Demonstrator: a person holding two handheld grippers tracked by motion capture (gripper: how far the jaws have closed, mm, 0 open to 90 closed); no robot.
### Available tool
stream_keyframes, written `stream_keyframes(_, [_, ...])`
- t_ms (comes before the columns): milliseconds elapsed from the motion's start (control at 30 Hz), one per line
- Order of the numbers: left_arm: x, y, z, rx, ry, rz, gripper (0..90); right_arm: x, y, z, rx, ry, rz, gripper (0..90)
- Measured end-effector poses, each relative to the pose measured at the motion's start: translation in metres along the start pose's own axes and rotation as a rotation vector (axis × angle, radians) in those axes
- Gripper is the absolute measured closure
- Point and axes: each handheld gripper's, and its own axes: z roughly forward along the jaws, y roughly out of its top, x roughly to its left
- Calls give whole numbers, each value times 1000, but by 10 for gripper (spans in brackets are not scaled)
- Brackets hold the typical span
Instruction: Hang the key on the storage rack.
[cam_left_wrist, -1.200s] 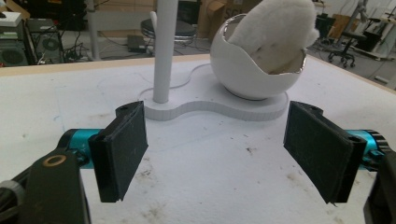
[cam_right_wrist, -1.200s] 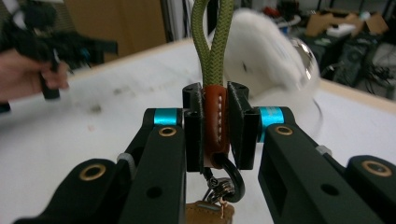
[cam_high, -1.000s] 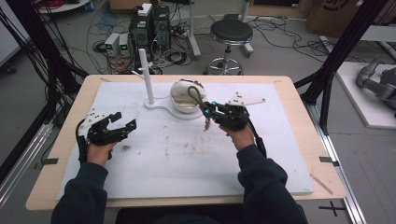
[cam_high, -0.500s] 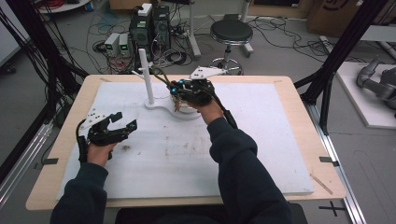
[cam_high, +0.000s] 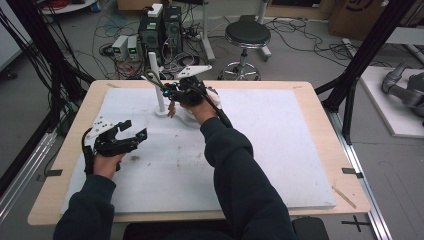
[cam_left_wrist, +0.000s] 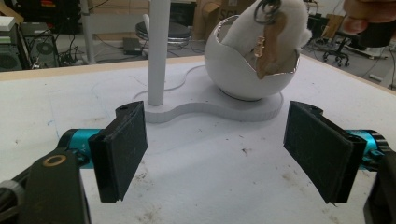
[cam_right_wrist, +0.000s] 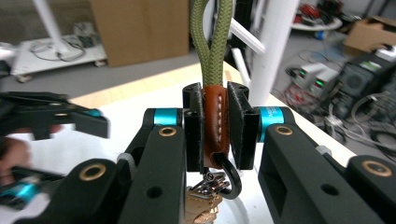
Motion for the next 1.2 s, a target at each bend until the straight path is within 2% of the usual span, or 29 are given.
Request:
stream_keyframes(33, [0,0,0,-2,1,0,214,-1,0,2,4,-8,7,787])
stream_keyframes(67, [0,0,0,-2,1,0,214,-3,1,8,30,-34,17,786])
stream_keyframes(133, [0,0,0,-2,1,-1,214,-5,2,12,51,-45,21,787])
stream_keyframes(233, [0,0,0,5,-2,3,214,-4,3,16,54,-48,16,787])
stream_keyframes(267, [0,0,0,7,-3,4,214,-3,4,21,85,-69,17,787])
stream_keyframes(300, [-1,0,0,6,-2,3,214,-3,4,21,85,-69,17,787])
stream_keyframes(367, [-1,0,0,5,-2,4,214,-4,2,26,104,-100,22,786])
stream_keyframes(433, [0,0,0,6,-4,1,214,-5,1,28,105,-97,39,777])
stream_keyframes(500, [0,-1,-1,5,-3,-4,215,-5,0,28,102,-98,46,762])
stream_keyframes(533, [0,-2,-1,7,-1,-6,217,-6,0,25,91,-96,58,659])
stream_keyframes(567, [1,-3,-1,7,-3,-8,217,-6,0,25,91,-96,58,659])
stream_keyframes(667, [1,-2,-2,-1,0,-9,220,-8,3,17,70,-97,49,614])
stream_keyframes(700, [0,-2,-2,-1,-1,-12,220,-10,4,10,62,-105,45,580])
stream_keyframes(767, [0,-2,-2,0,-1,-10,220,-12,3,5,56,-111,48,571])
stream_keyframes(800, [0,-2,-2,1,-1,-9,220,-16,2,-4,51,-117,56,548])
stream_keyframes(833, [0,-3,-2,-1,1,-11,220,-16,2,-4,51,-117,56,548])
stream_keyframes(900, [0,-3,-2,4,-1,-5,220,-22,-2,-22,35,-127,55,501])
stream_keyframes(1000, [0,-3,-2,5,-1,-3,220,-27,-4,-32,47,-128,61,453])
stream_keyframes(1033, [-1,-3,-1,8,-4,-1,220,-34,-8,-45,44,-134,66,404])
stream_keyframes(1100, [-1,-3,-1,8,-6,0,221,-36,-10,-51,44,-142,63,373])
stream_keyframes(1167, [-1,-3,-1,9,-8,0,220,-43,-13,-67,61,-161,70,281])
stream_keyframes(1200, [-1,-3,-1,9,-10,-1,220,-43,-13,-67,61,-161,70,281])
